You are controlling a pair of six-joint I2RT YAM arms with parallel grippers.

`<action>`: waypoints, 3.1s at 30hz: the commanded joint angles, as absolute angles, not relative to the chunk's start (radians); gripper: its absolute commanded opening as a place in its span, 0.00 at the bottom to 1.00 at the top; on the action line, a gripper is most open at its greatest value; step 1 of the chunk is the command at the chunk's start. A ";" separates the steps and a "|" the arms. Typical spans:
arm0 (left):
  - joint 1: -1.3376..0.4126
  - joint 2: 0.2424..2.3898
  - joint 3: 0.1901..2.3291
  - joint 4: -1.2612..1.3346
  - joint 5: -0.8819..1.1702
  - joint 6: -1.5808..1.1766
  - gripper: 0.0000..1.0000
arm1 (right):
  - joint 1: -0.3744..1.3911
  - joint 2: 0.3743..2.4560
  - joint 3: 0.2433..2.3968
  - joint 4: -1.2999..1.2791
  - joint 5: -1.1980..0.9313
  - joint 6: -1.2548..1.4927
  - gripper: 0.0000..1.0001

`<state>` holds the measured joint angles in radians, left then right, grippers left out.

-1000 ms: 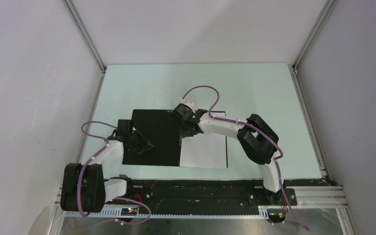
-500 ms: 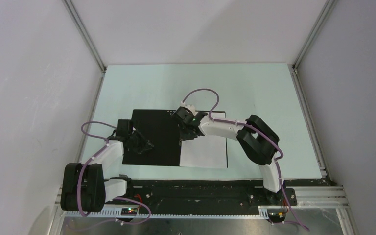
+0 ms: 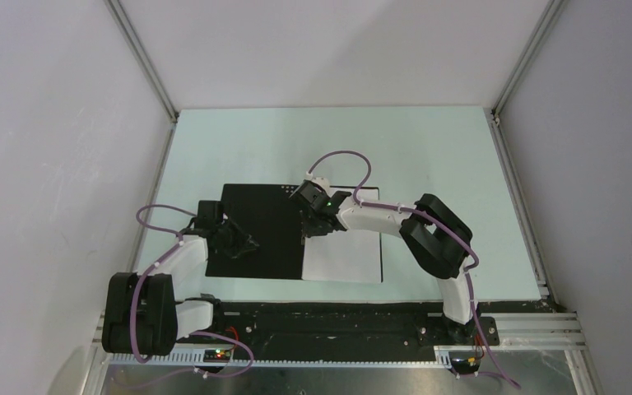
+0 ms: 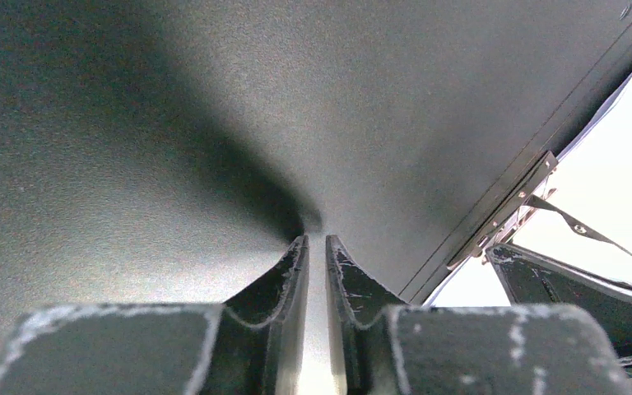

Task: Put the files into the folder

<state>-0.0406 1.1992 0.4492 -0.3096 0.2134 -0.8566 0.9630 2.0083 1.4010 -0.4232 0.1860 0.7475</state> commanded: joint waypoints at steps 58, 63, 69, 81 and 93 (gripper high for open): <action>-0.176 1.320 0.761 -0.313 0.343 -0.712 0.43 | 0.906 2.025 1.440 -0.383 0.146 0.758 0.27; -0.181 1.315 0.761 -0.314 0.341 -0.713 0.43 | 0.910 2.049 1.445 -0.414 0.174 0.754 0.19; -0.195 1.335 0.785 -0.313 0.345 -0.713 0.43 | 0.908 2.075 1.445 -0.437 0.187 0.744 0.12; -0.315 1.448 0.897 -0.317 0.306 -0.719 0.42 | 0.844 2.071 1.396 -0.409 0.181 0.663 0.10; -0.417 1.638 1.023 -0.317 0.209 -0.759 0.38 | 0.780 2.041 1.325 -0.368 0.149 0.607 0.08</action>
